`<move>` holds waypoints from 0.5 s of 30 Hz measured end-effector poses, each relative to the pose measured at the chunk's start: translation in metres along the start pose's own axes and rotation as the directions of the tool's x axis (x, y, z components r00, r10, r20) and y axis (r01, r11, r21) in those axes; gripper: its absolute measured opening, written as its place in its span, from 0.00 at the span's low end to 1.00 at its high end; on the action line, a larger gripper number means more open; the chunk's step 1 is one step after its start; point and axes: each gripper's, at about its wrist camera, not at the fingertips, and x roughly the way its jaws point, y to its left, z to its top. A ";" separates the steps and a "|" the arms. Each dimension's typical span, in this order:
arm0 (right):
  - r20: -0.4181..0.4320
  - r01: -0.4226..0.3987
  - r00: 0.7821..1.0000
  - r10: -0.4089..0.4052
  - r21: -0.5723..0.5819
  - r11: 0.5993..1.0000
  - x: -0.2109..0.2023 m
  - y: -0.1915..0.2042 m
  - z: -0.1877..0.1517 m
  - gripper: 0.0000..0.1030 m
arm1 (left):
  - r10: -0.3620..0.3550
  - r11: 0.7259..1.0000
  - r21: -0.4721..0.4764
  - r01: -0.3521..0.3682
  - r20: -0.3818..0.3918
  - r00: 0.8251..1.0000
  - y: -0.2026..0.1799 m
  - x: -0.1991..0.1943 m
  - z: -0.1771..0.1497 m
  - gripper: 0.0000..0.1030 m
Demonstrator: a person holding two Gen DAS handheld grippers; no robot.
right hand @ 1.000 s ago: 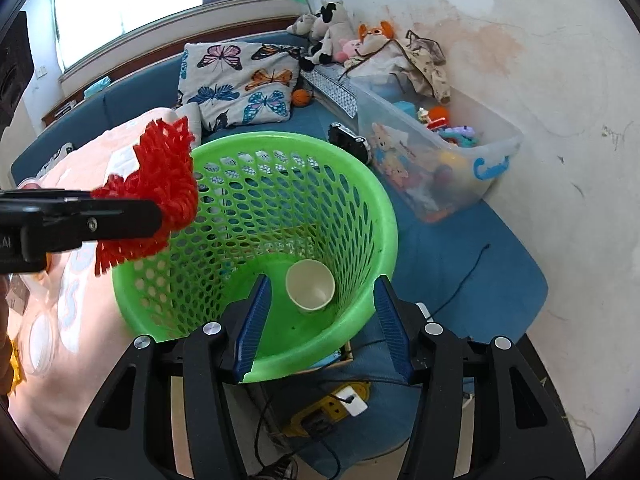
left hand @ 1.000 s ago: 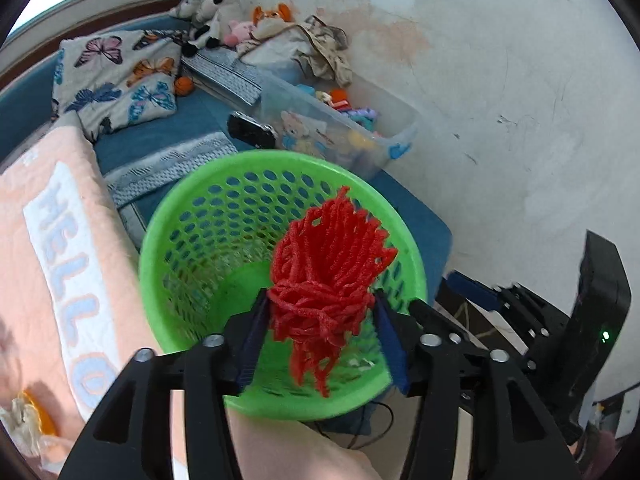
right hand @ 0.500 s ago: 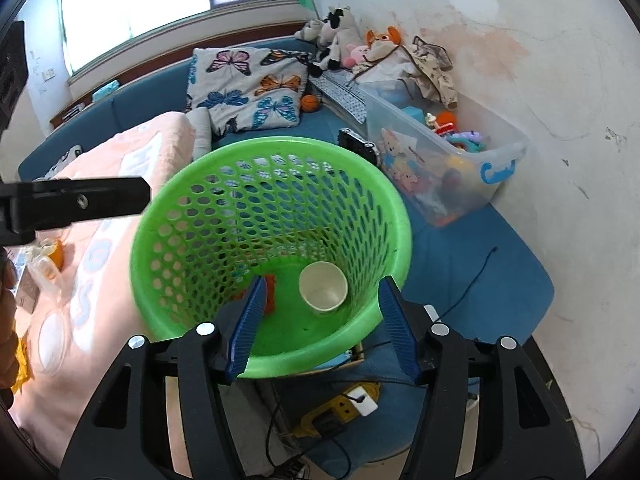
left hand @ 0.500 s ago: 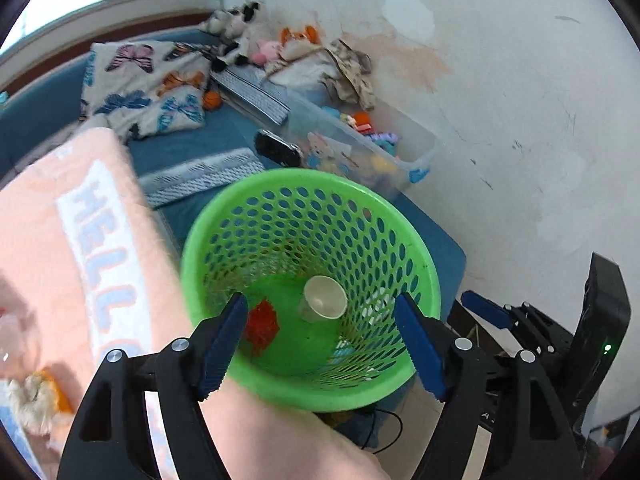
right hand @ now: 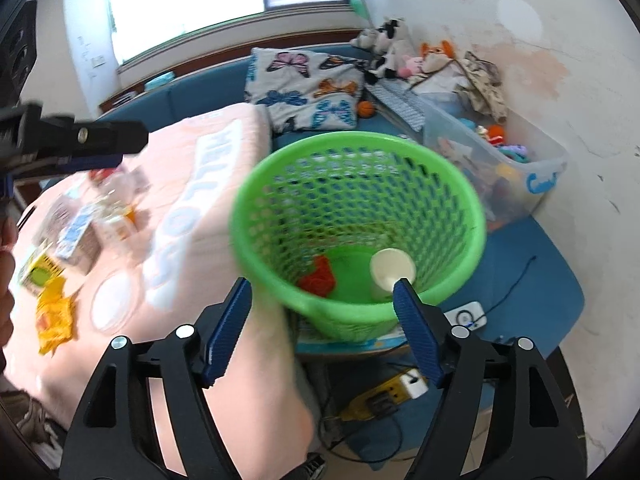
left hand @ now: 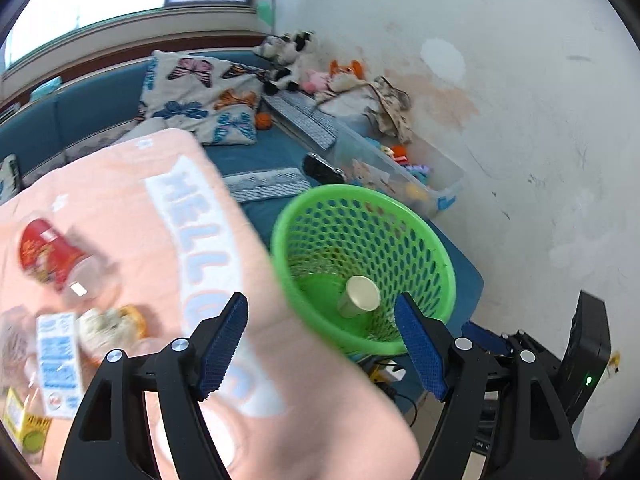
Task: Collect trash
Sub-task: 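Move the left tool back to the yellow snack wrapper on the table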
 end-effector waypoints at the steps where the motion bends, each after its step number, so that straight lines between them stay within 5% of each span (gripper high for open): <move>1: -0.001 -0.010 1.000 0.010 -0.006 1.000 -0.001 0.004 -0.001 0.75 | 0.004 1.000 -0.012 -0.004 0.004 1.000 0.007 -0.006 -0.002 0.71; 15: -0.069 -0.235 0.971 0.227 -0.147 0.961 0.011 0.099 -0.016 0.86 | 0.082 0.987 -0.142 -0.073 0.055 0.995 0.094 -0.074 -0.034 0.74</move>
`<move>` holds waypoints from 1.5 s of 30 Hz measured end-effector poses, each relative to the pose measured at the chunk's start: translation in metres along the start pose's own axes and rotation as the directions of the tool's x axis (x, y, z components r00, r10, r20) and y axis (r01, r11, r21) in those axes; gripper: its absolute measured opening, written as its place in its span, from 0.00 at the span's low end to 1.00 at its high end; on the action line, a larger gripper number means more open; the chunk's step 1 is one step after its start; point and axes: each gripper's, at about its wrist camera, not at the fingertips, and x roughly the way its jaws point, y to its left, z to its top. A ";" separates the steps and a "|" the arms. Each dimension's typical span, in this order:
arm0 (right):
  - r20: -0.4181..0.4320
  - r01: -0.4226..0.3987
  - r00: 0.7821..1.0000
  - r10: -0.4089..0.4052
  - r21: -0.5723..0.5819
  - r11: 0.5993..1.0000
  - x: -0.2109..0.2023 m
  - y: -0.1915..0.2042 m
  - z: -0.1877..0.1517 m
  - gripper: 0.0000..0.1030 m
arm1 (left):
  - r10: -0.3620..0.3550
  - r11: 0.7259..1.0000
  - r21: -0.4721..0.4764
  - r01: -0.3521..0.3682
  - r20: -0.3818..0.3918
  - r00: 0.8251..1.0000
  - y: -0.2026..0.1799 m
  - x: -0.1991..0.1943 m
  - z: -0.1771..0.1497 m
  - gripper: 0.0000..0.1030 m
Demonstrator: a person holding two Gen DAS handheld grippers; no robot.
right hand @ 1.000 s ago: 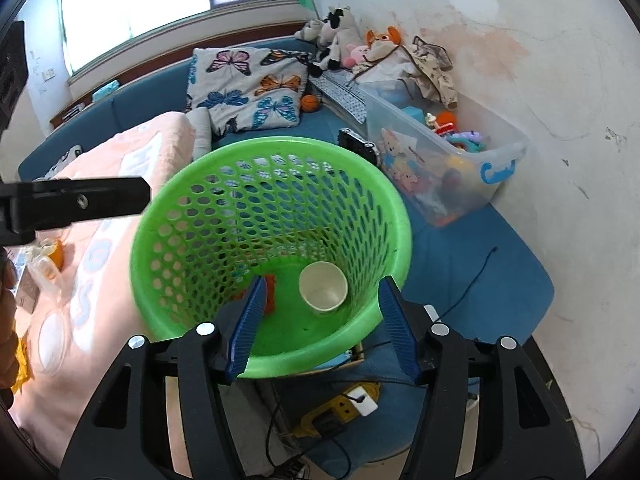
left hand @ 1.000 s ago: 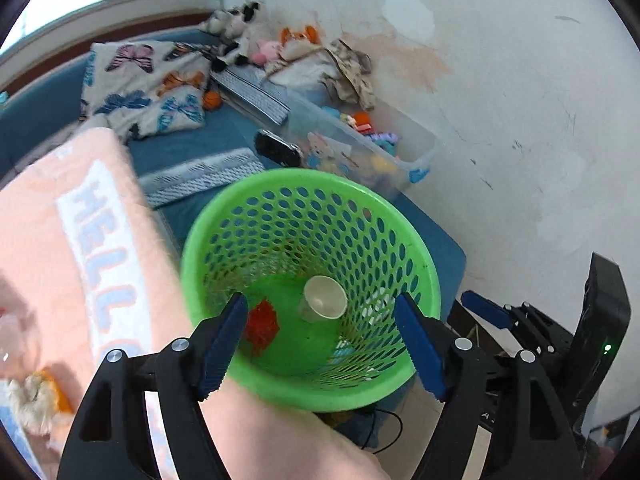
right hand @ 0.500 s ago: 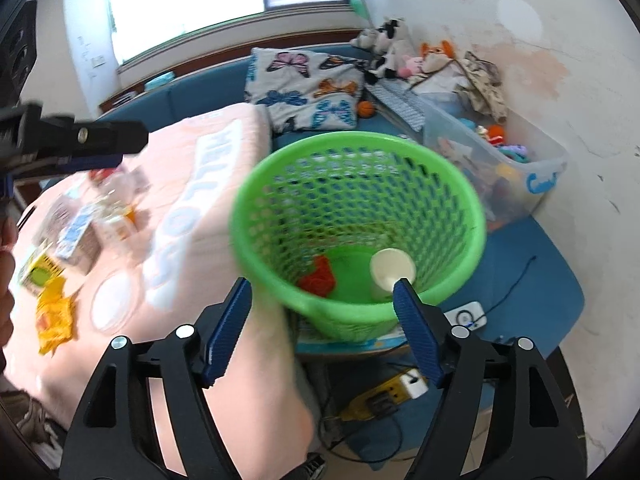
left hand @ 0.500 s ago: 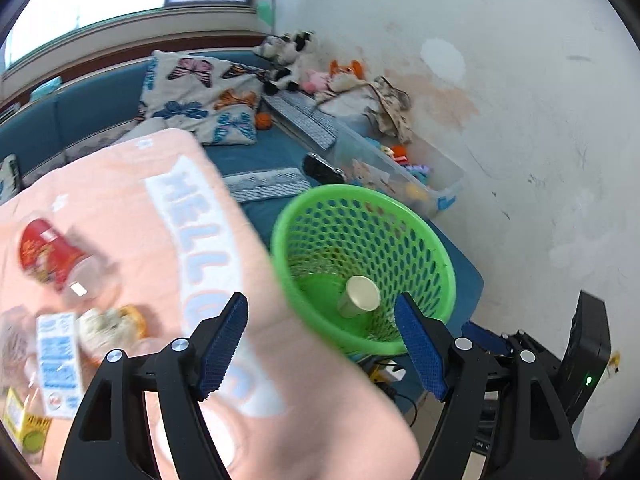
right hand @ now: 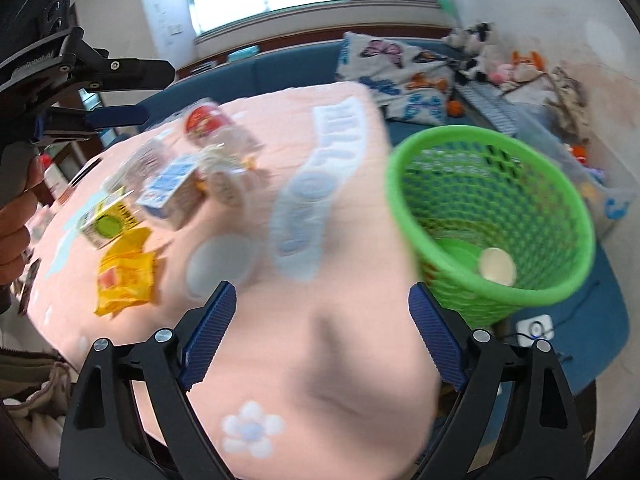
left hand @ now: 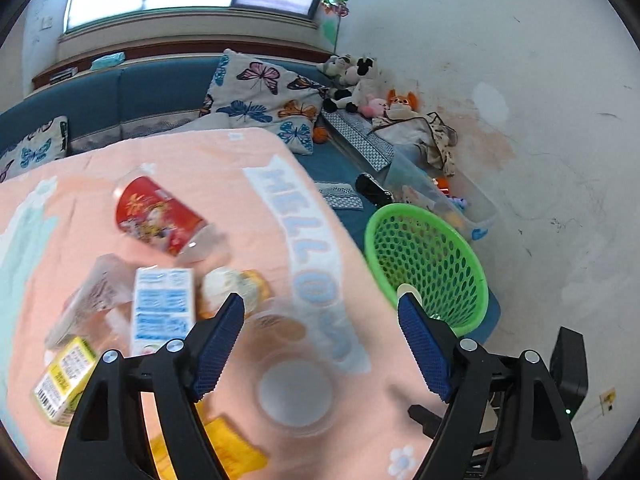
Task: Collect trash
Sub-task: 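Move the left tool back to the yellow snack wrapper on the table, then grasp the yellow snack wrapper with the left tool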
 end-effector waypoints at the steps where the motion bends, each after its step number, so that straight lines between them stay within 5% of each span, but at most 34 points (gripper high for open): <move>1: -0.006 -0.004 1.000 0.004 -0.017 1.000 0.004 0.007 0.001 0.86 | 0.003 1.000 -0.002 -0.003 -0.001 1.000 0.005 -0.002 -0.001 0.74; 15: -0.122 -0.088 0.990 0.072 -0.128 0.988 0.051 0.059 0.001 0.94 | 0.044 0.998 0.055 -0.037 -0.127 0.991 0.060 -0.014 -0.035 0.80; 23: -0.166 -0.070 0.985 0.037 -0.193 0.979 0.076 0.075 0.000 0.96 | 0.034 0.997 0.074 -0.020 -0.190 0.981 0.087 -0.020 -0.064 0.87; 45: -0.171 -0.051 0.985 0.016 -0.202 0.978 0.100 0.080 0.010 0.96 | 0.029 0.992 0.122 0.016 -0.353 0.935 0.107 0.018 -0.112 0.87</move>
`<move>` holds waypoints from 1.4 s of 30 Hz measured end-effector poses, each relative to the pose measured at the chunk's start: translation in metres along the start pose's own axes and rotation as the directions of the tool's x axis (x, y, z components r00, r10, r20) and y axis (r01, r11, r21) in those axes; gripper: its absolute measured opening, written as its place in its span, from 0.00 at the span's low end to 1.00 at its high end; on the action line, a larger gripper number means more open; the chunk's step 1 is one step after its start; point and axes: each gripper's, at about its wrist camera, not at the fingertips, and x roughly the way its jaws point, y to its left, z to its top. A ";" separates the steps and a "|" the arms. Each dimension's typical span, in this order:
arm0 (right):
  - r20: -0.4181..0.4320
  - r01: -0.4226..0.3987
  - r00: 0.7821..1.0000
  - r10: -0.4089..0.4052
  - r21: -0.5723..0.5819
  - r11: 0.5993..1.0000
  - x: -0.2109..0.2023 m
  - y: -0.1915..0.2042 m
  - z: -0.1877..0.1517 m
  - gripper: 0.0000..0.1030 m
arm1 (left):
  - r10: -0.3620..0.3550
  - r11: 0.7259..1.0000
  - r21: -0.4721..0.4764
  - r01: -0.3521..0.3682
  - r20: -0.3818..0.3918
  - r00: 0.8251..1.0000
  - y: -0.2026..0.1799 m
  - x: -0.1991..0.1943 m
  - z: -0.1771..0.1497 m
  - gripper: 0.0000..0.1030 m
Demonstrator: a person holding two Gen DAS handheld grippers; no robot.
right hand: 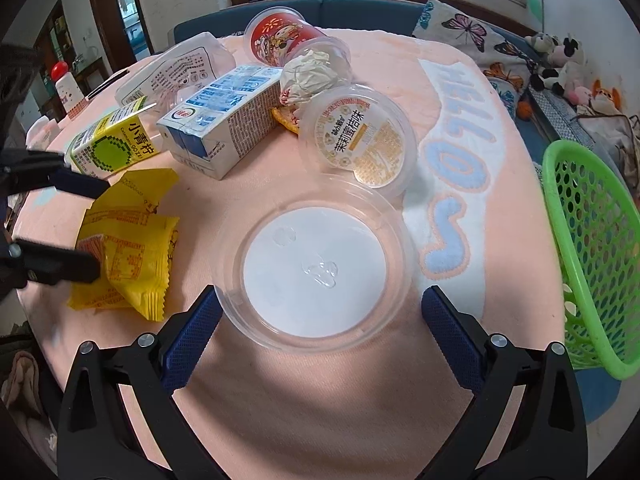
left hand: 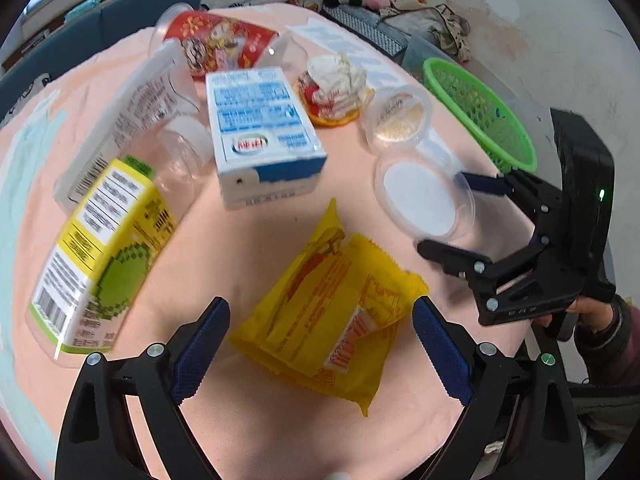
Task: Collect trash
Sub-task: 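Grasp the yellow snack wrapper with the left tool, then carry the yellow wrapper over the green basket with the left tool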
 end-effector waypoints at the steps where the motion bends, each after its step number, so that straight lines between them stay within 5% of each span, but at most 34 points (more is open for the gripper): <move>1: 0.002 0.000 1.000 0.000 0.003 1.000 0.001 0.000 0.001 0.96 | 0.003 1.000 0.007 -0.003 -0.003 1.000 0.000 0.002 -0.002 0.87; 12: 0.026 0.000 1.000 0.000 0.022 1.000 -0.003 -0.005 0.000 0.85 | 0.029 0.998 0.048 -0.028 -0.009 1.000 -0.007 0.013 -0.010 0.68; 25: 0.055 -0.017 0.998 0.014 0.056 0.998 -0.016 -0.011 -0.007 0.84 | 0.039 0.995 0.094 -0.041 0.021 0.999 -0.021 0.009 -0.008 0.42; 42: 0.099 0.006 0.995 -0.018 0.115 0.993 -0.049 -0.040 -0.013 0.84 | 0.001 0.992 0.123 -0.011 0.076 0.997 -0.037 -0.014 0.000 0.37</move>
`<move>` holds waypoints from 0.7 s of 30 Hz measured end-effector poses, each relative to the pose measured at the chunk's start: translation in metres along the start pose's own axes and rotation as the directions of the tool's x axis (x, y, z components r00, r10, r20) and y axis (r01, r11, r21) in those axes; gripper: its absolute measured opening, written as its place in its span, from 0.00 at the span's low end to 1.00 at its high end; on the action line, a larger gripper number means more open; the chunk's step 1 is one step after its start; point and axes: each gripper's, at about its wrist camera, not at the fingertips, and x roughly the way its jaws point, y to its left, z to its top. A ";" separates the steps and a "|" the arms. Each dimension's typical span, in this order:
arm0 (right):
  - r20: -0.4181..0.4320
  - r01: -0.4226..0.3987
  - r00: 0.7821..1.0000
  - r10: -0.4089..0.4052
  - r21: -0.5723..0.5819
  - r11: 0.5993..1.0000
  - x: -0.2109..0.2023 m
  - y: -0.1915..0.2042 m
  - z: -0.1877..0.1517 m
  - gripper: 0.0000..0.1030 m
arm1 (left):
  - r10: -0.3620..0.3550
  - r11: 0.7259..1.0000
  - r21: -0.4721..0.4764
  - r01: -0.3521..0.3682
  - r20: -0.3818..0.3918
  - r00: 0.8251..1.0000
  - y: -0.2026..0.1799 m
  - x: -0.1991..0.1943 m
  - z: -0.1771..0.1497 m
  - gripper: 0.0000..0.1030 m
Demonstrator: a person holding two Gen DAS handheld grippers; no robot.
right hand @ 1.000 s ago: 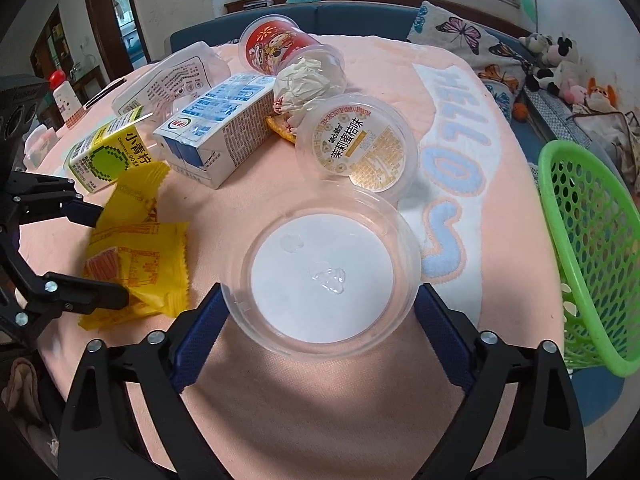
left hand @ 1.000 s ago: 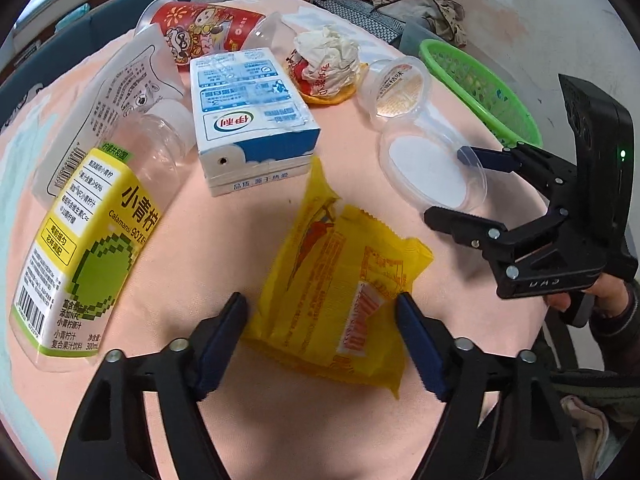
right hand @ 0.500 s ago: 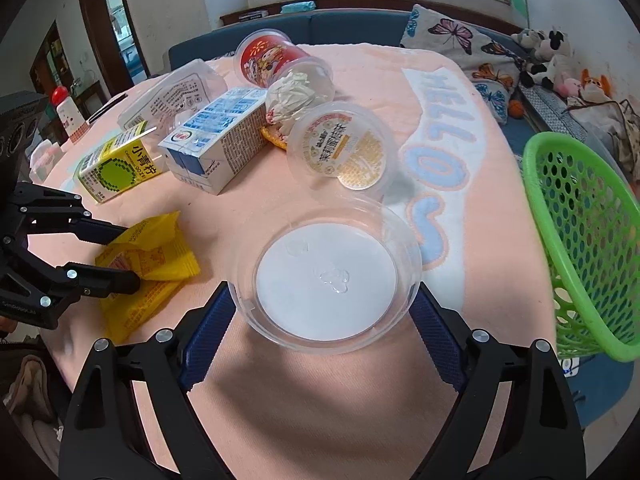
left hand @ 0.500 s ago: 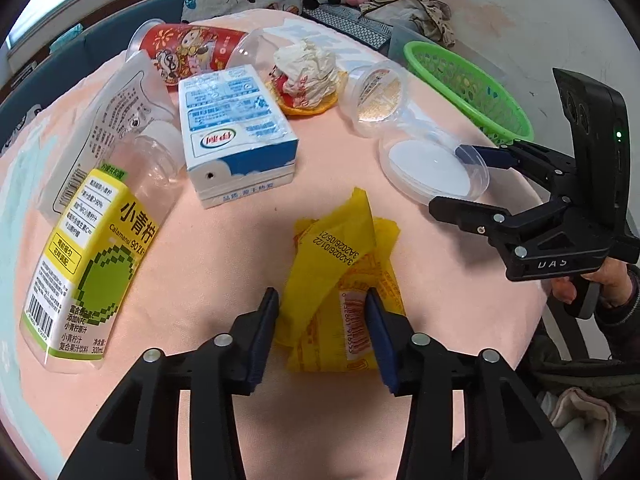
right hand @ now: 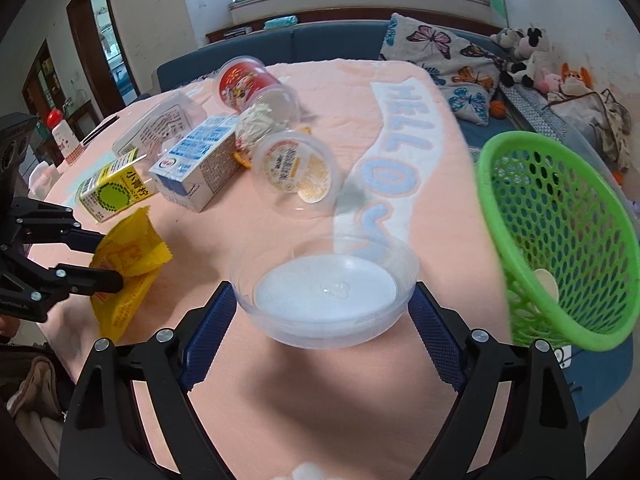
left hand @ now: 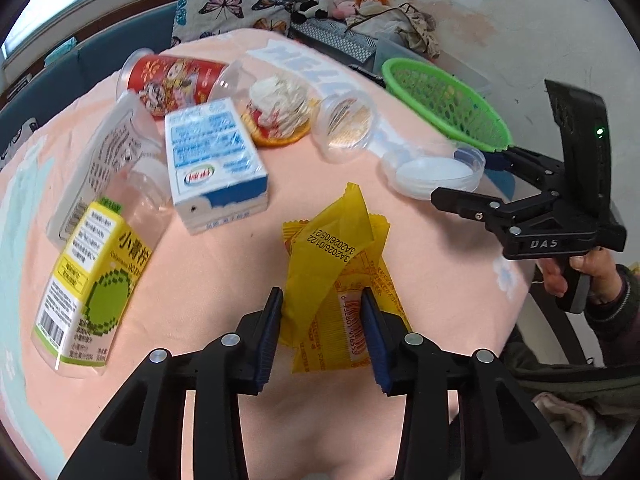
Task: Collect trash
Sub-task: 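Carry the yellow wrapper over the green basket with the left tool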
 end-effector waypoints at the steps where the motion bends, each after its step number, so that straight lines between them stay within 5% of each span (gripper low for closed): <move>1: 0.002 0.005 1.000 -0.005 0.002 1.000 -0.001 -0.002 0.000 0.84 | 0.000 1.000 0.004 0.000 0.007 1.000 -0.002 -0.002 0.003 0.37; 21: 0.035 0.086 0.995 -0.090 0.106 0.991 -0.033 -0.070 0.003 0.82 | -0.034 0.997 0.068 0.030 0.065 0.997 -0.057 -0.006 0.111 0.37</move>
